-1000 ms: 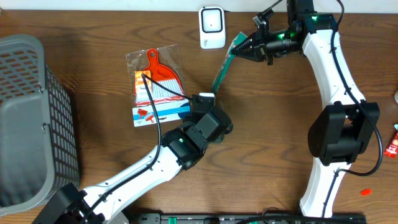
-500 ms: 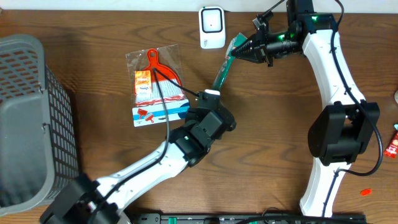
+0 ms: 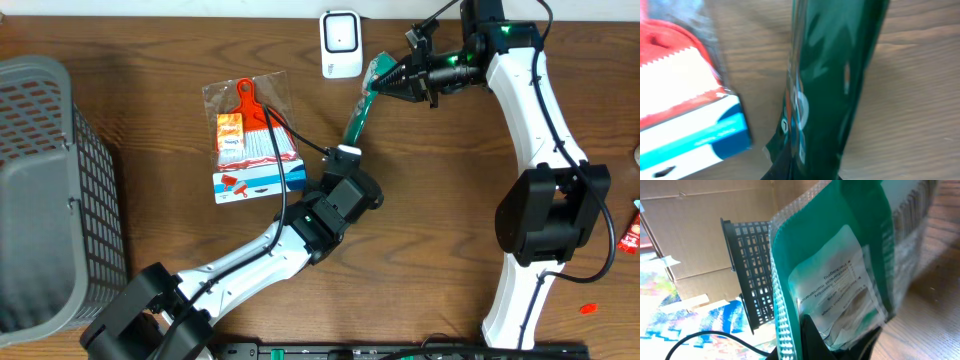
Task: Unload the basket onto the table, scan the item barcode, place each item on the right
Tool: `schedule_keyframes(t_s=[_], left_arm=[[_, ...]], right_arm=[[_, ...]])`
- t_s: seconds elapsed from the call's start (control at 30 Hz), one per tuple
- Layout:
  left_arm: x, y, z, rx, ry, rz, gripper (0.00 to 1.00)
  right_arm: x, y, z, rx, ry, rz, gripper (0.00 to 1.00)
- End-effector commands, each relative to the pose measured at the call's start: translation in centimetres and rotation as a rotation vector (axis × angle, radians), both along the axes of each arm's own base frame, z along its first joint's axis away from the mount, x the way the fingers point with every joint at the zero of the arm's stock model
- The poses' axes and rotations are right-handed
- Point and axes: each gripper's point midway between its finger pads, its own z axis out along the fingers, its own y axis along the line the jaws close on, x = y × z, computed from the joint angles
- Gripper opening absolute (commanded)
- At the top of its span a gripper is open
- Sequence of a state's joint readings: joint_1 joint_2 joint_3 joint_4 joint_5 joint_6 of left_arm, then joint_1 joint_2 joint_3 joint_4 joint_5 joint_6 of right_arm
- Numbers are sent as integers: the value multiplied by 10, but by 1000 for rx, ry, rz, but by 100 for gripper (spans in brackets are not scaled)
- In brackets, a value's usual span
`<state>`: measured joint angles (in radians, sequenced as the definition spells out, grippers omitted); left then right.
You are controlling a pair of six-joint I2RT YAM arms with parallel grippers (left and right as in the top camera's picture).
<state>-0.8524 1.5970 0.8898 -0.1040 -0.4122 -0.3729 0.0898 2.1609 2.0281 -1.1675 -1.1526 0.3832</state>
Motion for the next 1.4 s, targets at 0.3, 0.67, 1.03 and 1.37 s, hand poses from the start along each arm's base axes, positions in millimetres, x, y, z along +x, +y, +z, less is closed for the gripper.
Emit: schedule_keyframes(t_s=[0.3, 0.67, 1.03, 1.37], left_arm=[[18, 53, 73, 304, -281, 65, 7], [15, 58, 96, 286, -323, 65, 7], [11, 62, 85, 332, -284, 51, 7], [11, 62, 83, 338, -280, 50, 7]], right_arm=[[5, -10, -13, -132, -12, -41, 45], [-5, -6, -29, -231, -12, -9, 78], [-14, 27, -4, -67, -4, 52, 77], [-16, 51, -11, -124, -23, 68, 54]])
